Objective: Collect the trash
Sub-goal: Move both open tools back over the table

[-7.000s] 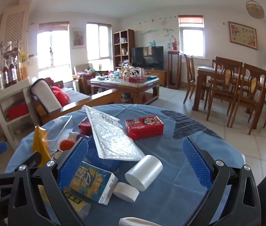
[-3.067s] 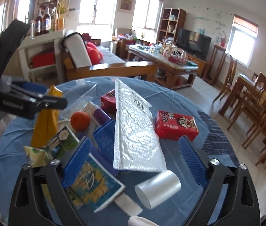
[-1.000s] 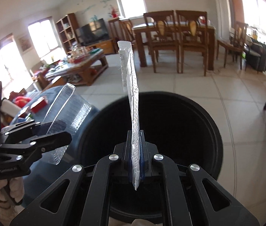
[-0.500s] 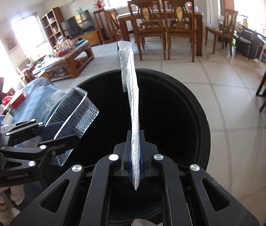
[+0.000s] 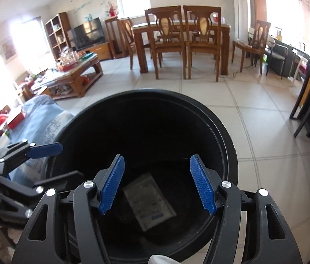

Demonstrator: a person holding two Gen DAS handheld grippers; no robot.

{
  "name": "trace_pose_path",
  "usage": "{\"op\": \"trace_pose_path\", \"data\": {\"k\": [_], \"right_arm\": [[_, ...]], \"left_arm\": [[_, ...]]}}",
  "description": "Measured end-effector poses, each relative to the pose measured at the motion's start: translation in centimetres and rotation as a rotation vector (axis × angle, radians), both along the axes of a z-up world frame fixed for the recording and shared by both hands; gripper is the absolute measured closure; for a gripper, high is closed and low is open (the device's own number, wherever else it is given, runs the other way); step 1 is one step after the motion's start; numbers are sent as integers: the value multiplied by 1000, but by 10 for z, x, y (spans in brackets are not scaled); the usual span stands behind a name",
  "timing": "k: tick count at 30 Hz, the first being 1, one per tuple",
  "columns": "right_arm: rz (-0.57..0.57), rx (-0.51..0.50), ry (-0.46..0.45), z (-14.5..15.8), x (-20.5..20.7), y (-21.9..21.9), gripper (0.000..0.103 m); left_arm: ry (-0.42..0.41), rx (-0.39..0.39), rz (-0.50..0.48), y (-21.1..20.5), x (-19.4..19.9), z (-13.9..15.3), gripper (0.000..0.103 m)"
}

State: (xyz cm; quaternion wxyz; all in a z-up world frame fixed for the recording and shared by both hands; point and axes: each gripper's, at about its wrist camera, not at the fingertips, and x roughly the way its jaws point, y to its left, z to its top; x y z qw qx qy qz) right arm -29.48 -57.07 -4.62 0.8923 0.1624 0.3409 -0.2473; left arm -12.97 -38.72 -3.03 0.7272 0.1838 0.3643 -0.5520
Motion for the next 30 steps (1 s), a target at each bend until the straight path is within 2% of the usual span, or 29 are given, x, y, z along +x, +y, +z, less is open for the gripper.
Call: {"op": "trace_pose_path", "data": {"k": [9, 10, 11, 12, 13, 19, 25, 30], "right_arm": [[47, -31, -37, 21, 17, 35, 39], [57, -33, -42, 24, 20, 40, 27], [69, -40, -54, 27, 25, 47, 21], [75, -46, -67, 30, 28, 53, 16], [87, -49, -80, 33, 31, 59, 16], [230, -51, -100, 43, 80, 115, 16], [415, -22, -98, 41, 135, 185, 16], [557, -7, -82, 34, 175, 244, 16]], "left_arm": [[11, -55, 39, 43, 4, 17, 18], [6, -63, 54, 54, 5, 20, 18], [1, -69, 66, 61, 7, 22, 16], [-7, -77, 82, 71, 8, 25, 13], [-16, -86, 100, 79, 12, 28, 10], [-70, -122, 284, 157, 39, 48, 9], [-66, -119, 487, 237, 78, 54, 9], [-46, -141, 706, 322, 116, 49, 9]]}}
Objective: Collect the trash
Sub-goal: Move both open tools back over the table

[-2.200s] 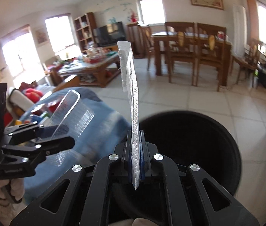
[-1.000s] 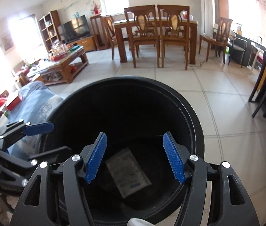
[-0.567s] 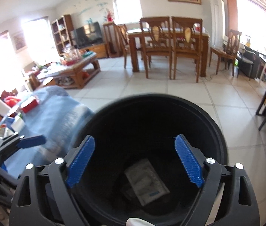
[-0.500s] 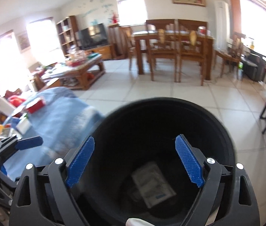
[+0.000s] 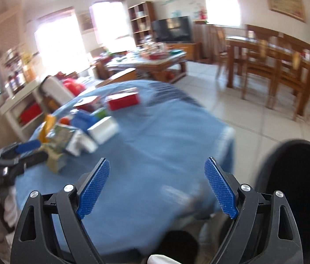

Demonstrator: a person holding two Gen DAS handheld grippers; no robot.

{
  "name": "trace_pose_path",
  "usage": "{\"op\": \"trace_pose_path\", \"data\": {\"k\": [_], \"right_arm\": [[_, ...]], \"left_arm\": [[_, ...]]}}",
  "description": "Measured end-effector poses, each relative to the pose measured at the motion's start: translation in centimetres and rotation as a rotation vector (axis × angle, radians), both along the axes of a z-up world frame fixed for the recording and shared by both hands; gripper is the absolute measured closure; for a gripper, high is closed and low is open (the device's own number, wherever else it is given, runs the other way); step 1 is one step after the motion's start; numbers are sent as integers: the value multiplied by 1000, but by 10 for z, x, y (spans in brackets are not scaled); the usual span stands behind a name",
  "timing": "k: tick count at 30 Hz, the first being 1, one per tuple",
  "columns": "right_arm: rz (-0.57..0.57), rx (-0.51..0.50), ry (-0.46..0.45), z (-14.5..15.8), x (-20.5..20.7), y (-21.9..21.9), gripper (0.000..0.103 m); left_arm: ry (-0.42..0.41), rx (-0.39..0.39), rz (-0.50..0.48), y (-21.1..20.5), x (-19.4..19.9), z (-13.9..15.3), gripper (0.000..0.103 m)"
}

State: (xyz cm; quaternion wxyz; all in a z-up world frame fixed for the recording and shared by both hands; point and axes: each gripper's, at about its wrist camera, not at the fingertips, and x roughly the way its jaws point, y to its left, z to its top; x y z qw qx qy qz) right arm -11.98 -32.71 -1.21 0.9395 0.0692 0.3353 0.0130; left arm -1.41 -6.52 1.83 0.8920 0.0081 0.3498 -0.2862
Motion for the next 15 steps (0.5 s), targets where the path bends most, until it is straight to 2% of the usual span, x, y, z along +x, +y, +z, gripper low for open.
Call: {"op": "trace_pose_path", "data": {"k": [4, 7, 10, 15], "right_arm": [[139, -3, 19, -3, 29, 47, 16], [244, -26, 31, -4, 50, 80, 16], [360, -45, 44, -3, 72, 111, 16], [487, -154, 62, -4, 104, 146, 16]], "left_arm": [[26, -33, 148, 64, 23, -10, 9], [63, -15, 240, 95, 46, -15, 9], [91, 8, 287, 115, 65, -21, 9], [168, 34, 320, 143, 92, -39, 9]]}}
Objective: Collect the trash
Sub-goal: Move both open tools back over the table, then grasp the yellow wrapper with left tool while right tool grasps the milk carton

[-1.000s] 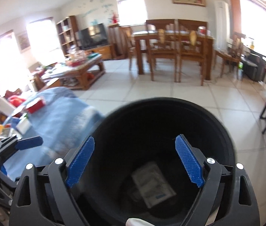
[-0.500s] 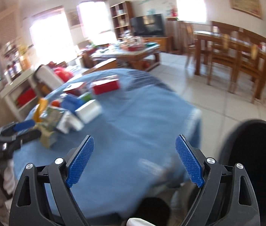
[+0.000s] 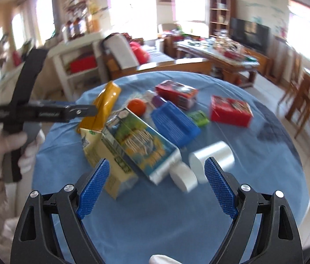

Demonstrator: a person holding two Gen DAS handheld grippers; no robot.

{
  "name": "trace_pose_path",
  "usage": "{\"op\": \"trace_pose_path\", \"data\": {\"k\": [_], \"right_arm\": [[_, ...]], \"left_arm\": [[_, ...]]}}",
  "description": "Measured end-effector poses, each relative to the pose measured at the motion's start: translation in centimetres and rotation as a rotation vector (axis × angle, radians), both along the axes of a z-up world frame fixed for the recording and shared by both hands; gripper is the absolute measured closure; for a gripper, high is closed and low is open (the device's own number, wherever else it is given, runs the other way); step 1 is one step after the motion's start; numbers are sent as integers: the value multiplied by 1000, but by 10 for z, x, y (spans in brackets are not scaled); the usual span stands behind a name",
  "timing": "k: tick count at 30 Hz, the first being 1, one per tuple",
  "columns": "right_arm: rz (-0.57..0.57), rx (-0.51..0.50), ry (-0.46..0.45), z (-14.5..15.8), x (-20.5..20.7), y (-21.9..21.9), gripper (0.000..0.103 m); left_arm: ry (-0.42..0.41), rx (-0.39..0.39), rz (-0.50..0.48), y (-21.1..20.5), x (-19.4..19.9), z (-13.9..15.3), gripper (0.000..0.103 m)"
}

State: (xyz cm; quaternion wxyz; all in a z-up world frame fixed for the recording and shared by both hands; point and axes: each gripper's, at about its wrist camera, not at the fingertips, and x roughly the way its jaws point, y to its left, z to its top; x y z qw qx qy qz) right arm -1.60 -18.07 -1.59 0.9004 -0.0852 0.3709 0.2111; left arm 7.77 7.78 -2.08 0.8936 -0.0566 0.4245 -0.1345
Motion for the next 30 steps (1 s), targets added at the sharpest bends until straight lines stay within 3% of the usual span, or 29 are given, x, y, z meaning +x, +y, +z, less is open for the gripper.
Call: {"op": "trace_pose_path", "data": {"k": [12, 22, 24, 26, 30], "right_arm": [[157, -163, 67, -24, 46, 32, 16], [179, -158, 126, -38, 62, 37, 41], [180, -148, 136, -42, 62, 39, 48], [174, -136, 132, -42, 60, 37, 49], [161, -84, 133, -39, 55, 32, 50]], "left_arm": [[76, 35, -15, 1, 33, -15, 10], [82, 48, -25, -3, 35, -18, 10], [76, 54, -20, -3, 34, -17, 17], [65, 66, -4, 2, 32, -15, 43], [66, 19, 1, 16, 34, -14, 58]]}}
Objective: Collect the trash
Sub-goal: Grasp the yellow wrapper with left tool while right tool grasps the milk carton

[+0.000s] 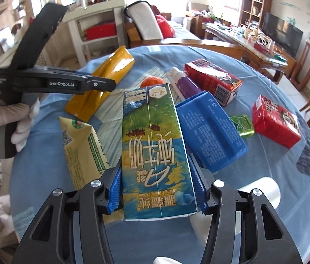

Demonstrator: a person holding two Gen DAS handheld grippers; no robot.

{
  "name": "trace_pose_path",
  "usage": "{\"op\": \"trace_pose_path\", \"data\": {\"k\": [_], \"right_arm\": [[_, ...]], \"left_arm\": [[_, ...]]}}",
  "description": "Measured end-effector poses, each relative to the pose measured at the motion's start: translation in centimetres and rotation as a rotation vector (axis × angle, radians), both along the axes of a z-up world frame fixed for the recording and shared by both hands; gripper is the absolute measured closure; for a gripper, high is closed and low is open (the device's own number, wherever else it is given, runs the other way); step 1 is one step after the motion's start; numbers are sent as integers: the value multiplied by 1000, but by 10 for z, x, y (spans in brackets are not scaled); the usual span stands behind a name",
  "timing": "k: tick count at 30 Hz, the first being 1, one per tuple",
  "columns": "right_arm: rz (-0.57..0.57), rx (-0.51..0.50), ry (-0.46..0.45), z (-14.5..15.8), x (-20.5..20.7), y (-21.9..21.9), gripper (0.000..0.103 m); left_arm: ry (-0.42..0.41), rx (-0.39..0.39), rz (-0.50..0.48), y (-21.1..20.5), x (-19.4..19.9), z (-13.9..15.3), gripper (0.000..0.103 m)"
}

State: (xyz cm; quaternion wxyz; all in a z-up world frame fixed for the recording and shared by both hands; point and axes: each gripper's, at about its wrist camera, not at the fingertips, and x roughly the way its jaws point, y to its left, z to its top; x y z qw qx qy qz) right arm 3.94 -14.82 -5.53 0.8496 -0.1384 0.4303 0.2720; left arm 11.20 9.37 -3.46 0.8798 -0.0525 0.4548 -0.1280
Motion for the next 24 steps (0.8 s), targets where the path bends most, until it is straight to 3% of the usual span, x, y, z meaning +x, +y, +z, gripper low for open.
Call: {"op": "trace_pose_path", "data": {"k": [5, 10, 24], "right_arm": [[-46, 69, -15, 10, -10, -8, 52], [-86, 146, -33, 26, -27, -29, 52], [-189, 226, -76, 48, -78, -77, 52]], "left_arm": [[-26, -34, -4, 4, -5, 5, 65], [-76, -44, -19, -5, -20, 17, 66], [-210, -32, -84, -43, -60, 65, 65]]}}
